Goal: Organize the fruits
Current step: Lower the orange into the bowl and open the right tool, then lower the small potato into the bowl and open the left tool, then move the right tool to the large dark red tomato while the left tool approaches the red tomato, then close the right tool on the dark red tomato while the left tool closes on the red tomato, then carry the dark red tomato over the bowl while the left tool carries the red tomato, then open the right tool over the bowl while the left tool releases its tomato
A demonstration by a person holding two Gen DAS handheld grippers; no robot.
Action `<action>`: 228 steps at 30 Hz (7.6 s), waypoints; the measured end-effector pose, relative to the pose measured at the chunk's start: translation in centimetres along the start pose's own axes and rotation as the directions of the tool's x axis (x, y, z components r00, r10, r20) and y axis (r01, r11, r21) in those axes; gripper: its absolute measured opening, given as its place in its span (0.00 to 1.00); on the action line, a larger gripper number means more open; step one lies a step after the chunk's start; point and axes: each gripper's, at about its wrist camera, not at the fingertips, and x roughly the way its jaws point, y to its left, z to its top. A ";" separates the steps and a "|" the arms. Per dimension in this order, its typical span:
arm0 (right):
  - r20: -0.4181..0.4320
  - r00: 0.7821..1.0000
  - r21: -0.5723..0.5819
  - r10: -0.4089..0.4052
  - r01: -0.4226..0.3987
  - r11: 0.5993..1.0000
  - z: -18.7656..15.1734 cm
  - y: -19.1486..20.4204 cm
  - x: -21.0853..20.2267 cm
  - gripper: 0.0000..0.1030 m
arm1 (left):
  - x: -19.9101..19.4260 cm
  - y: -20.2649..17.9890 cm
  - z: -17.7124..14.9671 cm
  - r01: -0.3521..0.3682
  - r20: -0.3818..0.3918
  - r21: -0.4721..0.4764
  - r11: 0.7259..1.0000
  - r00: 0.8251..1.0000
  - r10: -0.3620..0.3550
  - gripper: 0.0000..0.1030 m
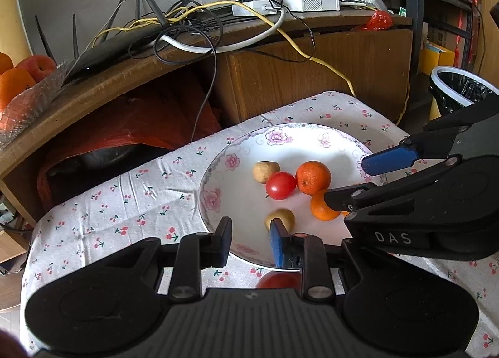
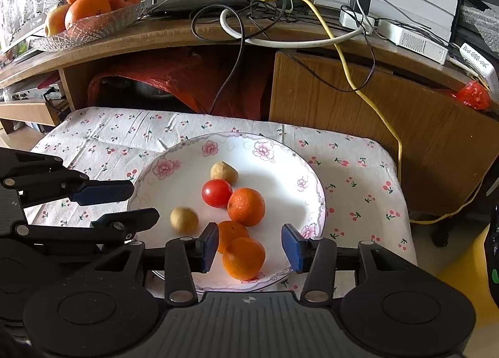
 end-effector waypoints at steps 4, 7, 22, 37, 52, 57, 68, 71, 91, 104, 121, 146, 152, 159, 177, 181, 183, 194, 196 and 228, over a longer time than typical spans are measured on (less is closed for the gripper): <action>0.011 1.000 0.000 0.007 -0.007 1.000 0.0 0.2 -0.6 0.42 | -0.6 0.2 0.0 -0.003 0.004 -0.003 1.000 1.000 0.003 0.35; 0.021 1.000 -0.002 0.010 -0.010 1.000 0.1 0.4 -1.0 0.43 | -1.2 0.3 0.1 -0.007 0.010 0.000 1.000 1.000 0.007 0.35; 0.055 0.997 -0.026 0.054 -0.052 0.998 -0.2 1.8 -3.4 0.43 | -4.3 1.2 -1.3 -0.008 0.009 -0.015 1.000 1.000 0.008 0.36; -0.029 0.989 -0.089 0.142 -0.144 0.986 -3.0 4.4 -3.7 0.43 | -5.5 2.0 -5.8 0.033 -0.077 0.008 0.999 0.996 -0.032 0.36; -0.082 0.977 -0.036 0.198 -0.201 0.979 -3.0 6.2 0.4 0.44 | -4.4 3.1 -7.7 0.097 -0.112 0.025 0.995 0.989 -0.094 0.36; -0.082 0.975 -0.035 0.204 -0.208 0.978 -2.9 6.3 1.0 0.43 | -4.0 2.8 -7.3 0.119 -0.100 0.031 0.992 0.988 -0.116 0.36; -0.108 0.969 -0.010 0.224 -0.226 0.974 -3.0 5.4 0.4 0.33 | -2.5 2.8 -6.6 0.134 -0.098 0.045 0.990 0.987 -0.129 0.39; -0.115 0.969 0.001 0.218 -0.219 0.976 -3.3 4.7 -0.1 0.33 | -1.9 2.4 -6.5 0.137 -0.103 0.050 0.989 0.986 -0.131 0.40; -0.127 0.974 -0.021 0.190 -0.194 0.981 -3.8 3.9 -0.7 0.33 | -0.6 2.4 -6.1 0.120 -0.098 0.005 0.993 0.988 -0.119 0.41; -0.126 0.979 -0.055 0.162 -0.170 0.984 -3.9 4.2 -1.1 0.33 | -1.1 1.4 -6.1 0.079 -0.095 0.039 0.996 0.993 -0.075 0.38; -0.111 0.986 -0.057 0.126 -0.133 0.989 -4.4 3.5 -3.1 0.33 | -3.4 0.0 -5.7 0.100 -0.080 0.049 0.994 0.992 -0.096 0.35; -0.124 0.985 -0.056 0.123 -0.131 0.990 -4.3 3.2 -2.4 0.33 | -1.1 1.9 -6.3 0.075 -0.098 -0.042 0.996 0.992 -0.079 0.35; -0.116 0.986 -0.060 0.116 -0.124 0.990 -4.2 3.1 -2.6 0.33 | -1.4 1.8 -6.3 0.076 -0.107 -0.040 0.996 0.991 -0.080 0.35; -0.097 0.988 -0.063 0.117 -0.124 0.990 -3.9 3.1 -3.2 0.33 | -2.5 1.1 -5.8 0.095 -0.086 -0.036 0.995 0.991 -0.098 0.35; -0.033 0.992 -0.039 0.118 -0.119 0.992 -2.0 2.1 -3.9 0.33 | -3.2 1.0 -2.8 0.109 -0.003 -0.049 0.993 0.994 -0.109 0.35; -0.026 0.995 -0.027 0.100 -0.101 0.995 -1.5 1.4 -3.3 0.33 | -2.6 0.9 -2.0 0.102 0.008 -0.042 0.994 0.995 -0.101 0.35; -0.028 0.995 -0.021 0.091 -0.092 0.996 -1.3 1.1 -2.7 0.33 | -2.1 0.8 -1.7 0.099 0.007 -0.039 0.994 0.995 -0.099 0.35; 0.000 0.998 -0.005 0.071 -0.071 0.997 -0.3 0.1 -1.1 0.37 | 0.5 0.9 -0.7 0.083 -0.002 -0.048 0.995 0.996 -0.084 0.35; 0.003 0.998 -0.007 0.064 -0.064 0.998 -0.1 0.1 -0.8 0.37 | 0.9 1.0 -0.5 0.076 -0.005 -0.045 0.996 0.997 -0.077 0.35; 0.032 0.999 0.003 0.025 -0.025 1.000 0.7 -1.0 -0.5 0.46 | 1.7 0.8 0.2 0.043 -0.022 -0.044 0.998 0.999 -0.044 0.44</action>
